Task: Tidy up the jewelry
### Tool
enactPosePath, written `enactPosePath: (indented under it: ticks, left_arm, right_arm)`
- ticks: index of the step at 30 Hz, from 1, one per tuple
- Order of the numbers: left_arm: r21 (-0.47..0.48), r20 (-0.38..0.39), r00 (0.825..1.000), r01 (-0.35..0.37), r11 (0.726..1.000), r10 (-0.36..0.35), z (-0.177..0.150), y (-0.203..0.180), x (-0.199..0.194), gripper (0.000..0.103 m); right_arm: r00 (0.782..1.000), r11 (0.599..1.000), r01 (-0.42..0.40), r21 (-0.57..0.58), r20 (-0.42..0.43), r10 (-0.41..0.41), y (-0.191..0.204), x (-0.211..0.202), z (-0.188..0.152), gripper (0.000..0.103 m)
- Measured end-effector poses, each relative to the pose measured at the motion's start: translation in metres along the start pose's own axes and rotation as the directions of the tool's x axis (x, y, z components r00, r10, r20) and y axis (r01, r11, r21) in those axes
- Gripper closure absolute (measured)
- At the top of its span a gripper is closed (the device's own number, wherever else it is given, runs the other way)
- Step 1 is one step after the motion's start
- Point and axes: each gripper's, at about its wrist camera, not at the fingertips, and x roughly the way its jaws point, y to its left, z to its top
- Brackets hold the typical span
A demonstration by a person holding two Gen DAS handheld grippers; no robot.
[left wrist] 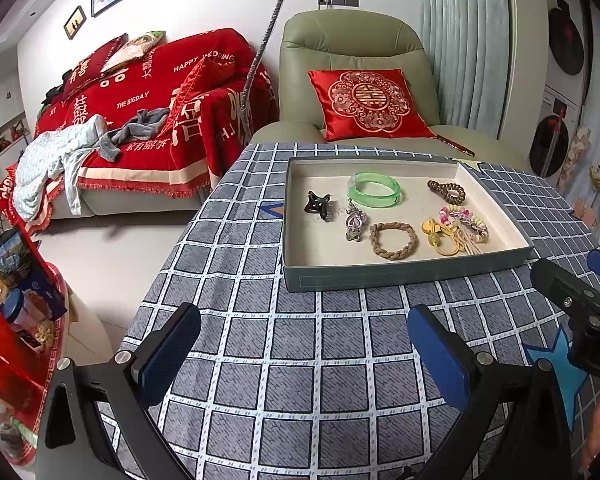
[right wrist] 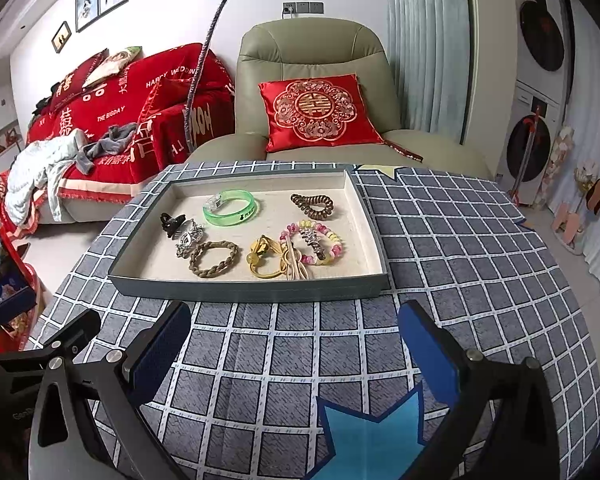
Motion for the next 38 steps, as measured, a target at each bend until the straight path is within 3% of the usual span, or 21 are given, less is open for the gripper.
enactPosePath:
  ticks: [38]
  left_arm:
    - [0.009,0.014,1.000,0.019,1.000,-0.019,0.0007,0.0005,-0.0056,0.000]
  right_arm:
    - [1.000,1.000,0.003,-0.013,0.001,-0.003,0.0043,-0.0038,0.0010,0.000]
